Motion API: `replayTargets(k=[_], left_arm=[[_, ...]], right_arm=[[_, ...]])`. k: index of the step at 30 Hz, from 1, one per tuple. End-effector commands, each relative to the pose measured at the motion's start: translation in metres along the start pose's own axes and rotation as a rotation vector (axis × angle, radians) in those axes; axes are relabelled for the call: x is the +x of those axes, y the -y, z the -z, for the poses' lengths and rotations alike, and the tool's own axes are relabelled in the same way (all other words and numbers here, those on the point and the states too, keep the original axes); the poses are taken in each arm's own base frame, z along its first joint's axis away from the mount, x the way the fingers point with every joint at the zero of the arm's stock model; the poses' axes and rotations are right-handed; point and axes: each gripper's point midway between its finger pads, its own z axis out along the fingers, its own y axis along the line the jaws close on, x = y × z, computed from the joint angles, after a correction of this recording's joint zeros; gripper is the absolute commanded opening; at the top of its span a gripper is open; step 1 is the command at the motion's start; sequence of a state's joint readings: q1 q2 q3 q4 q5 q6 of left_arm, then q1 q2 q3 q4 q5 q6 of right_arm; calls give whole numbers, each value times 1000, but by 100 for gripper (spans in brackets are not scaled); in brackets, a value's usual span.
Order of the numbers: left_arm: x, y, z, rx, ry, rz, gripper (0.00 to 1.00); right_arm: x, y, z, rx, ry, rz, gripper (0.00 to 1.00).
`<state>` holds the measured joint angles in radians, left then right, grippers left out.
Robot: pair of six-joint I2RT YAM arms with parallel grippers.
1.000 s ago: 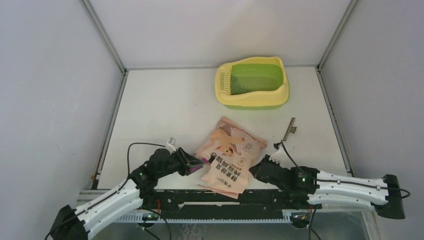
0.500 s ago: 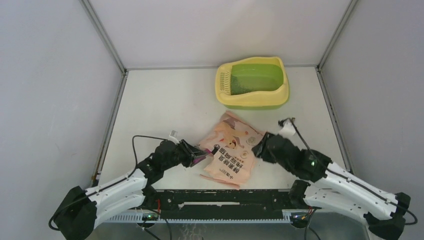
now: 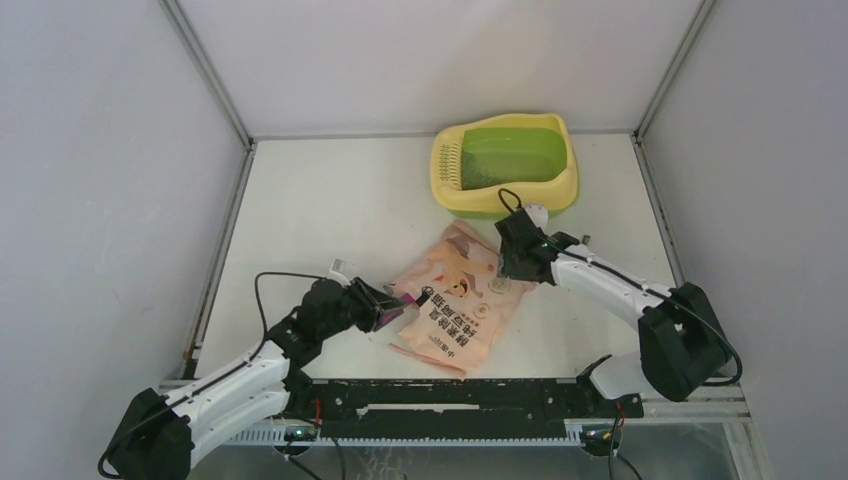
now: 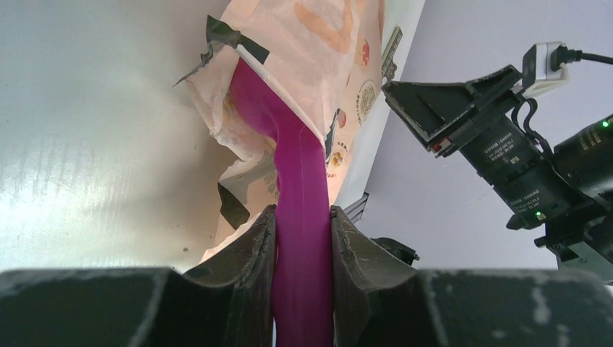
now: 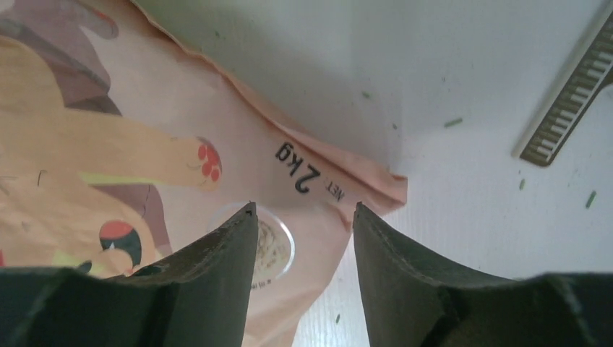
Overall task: Fill the litter box with clean litter
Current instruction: 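Scoop the cat litter from the cat litter bag.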
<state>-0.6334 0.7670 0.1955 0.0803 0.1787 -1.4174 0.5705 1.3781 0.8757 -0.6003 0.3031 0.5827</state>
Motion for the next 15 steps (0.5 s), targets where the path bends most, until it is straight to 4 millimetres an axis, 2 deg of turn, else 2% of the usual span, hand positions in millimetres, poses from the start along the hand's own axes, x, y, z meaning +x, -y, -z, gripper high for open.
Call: replayTargets(k=[1, 4, 9, 12, 15], left_arm=[[-2, -18, -2, -35, 12, -22, 3], [-2, -23, 0, -42, 18, -17, 3], [-3, -28, 0, -55, 22, -13, 3], [-3, -31, -1, -63, 22, -25, 3], [-2, -32, -7, -67, 5, -43, 2]], right_arm=[[-58, -14, 4, -13, 190, -18, 60], [-70, -11, 1, 9, 237, -30, 62], [-80, -11, -21, 14, 211, -45, 62], [-77, -22, -37, -41, 149, -44, 62], [-64, -34, -53, -101, 66, -33, 62]])
